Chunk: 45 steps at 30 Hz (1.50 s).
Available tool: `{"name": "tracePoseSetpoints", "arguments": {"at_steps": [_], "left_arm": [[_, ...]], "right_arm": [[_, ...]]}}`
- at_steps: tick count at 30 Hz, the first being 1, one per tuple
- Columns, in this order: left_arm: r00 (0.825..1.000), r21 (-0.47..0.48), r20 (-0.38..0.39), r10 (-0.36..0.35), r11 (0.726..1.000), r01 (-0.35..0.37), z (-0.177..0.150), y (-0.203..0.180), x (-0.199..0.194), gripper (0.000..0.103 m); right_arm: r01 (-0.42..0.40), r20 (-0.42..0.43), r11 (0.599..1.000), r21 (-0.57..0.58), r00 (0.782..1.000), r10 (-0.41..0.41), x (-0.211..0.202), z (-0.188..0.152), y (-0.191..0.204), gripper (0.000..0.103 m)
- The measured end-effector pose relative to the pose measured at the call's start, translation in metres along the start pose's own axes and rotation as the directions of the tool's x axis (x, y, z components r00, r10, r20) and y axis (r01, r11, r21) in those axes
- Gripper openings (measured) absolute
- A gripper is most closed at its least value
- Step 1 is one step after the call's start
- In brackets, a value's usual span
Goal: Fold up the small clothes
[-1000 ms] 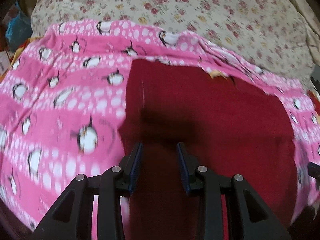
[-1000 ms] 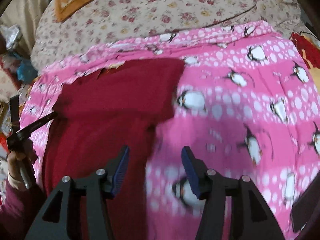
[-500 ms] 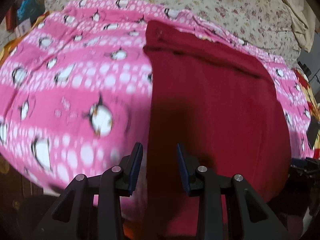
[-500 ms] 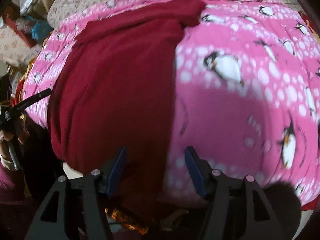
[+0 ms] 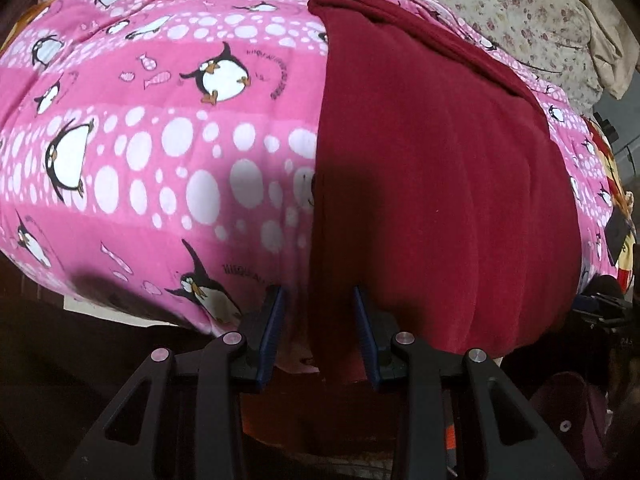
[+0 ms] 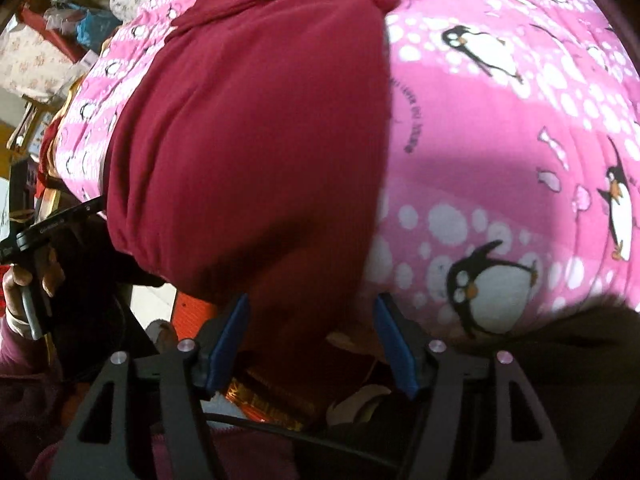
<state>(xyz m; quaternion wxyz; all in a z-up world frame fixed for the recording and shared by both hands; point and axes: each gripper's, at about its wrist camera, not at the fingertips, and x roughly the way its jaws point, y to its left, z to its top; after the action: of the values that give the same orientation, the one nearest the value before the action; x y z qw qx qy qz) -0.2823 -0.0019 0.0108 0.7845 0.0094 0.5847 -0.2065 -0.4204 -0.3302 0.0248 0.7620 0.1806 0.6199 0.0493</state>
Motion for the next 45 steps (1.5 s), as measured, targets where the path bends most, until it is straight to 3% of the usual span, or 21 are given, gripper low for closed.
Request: {"name": "tracePoseSetpoints", "arguments": {"at_steps": [21,27,38,39,41,42,43,45], "left_arm": [[0.999,0.028,0.006,0.031,0.999,-0.031,-0.006,-0.006,0.004,0.015],[0.998,0.014,-0.068,0.007,1.0,-0.006,-0.013,-0.002,0.013,0.016],[0.996,-0.007,-0.086,-0.007,1.0,0.006,-0.01,-0.001,0.023,0.016],[0.996,-0.007,-0.087,-0.008,1.0,0.008,-0.01,-0.003,0.023,0.016],[0.996,0.008,-0.093,-0.009,1.0,0.01,-0.01,-0.005,0.023,0.016],[0.995,0.015,-0.096,-0.014,1.0,0.016,-0.009,-0.006,0.023,0.011],[0.995,0.02,-0.098,-0.026,0.999,0.028,-0.009,-0.006,0.024,0.0],[0.994,0.033,-0.1,-0.046,0.998,0.049,-0.009,-0.009,0.023,0.0]], "right_arm": [[-0.011,-0.019,1.0,0.004,1.0,0.011,0.013,0.006,0.011,0.077],[-0.024,-0.054,1.0,-0.005,0.998,0.023,0.016,0.004,0.012,0.077],[-0.093,-0.067,0.994,0.058,0.993,0.097,0.024,0.006,0.005,0.077],[-0.093,-0.066,0.994,0.057,0.993,0.097,0.024,0.006,0.005,0.075],[-0.087,-0.069,0.996,0.016,0.994,0.087,0.024,0.005,0.01,0.06],[-0.086,-0.069,0.996,-0.009,0.994,0.085,0.023,0.005,0.013,0.045],[-0.079,-0.067,0.996,-0.036,0.995,0.076,0.023,0.005,0.016,0.035],[-0.071,-0.061,0.994,-0.078,0.996,0.066,0.021,0.005,0.021,0.024]]}}
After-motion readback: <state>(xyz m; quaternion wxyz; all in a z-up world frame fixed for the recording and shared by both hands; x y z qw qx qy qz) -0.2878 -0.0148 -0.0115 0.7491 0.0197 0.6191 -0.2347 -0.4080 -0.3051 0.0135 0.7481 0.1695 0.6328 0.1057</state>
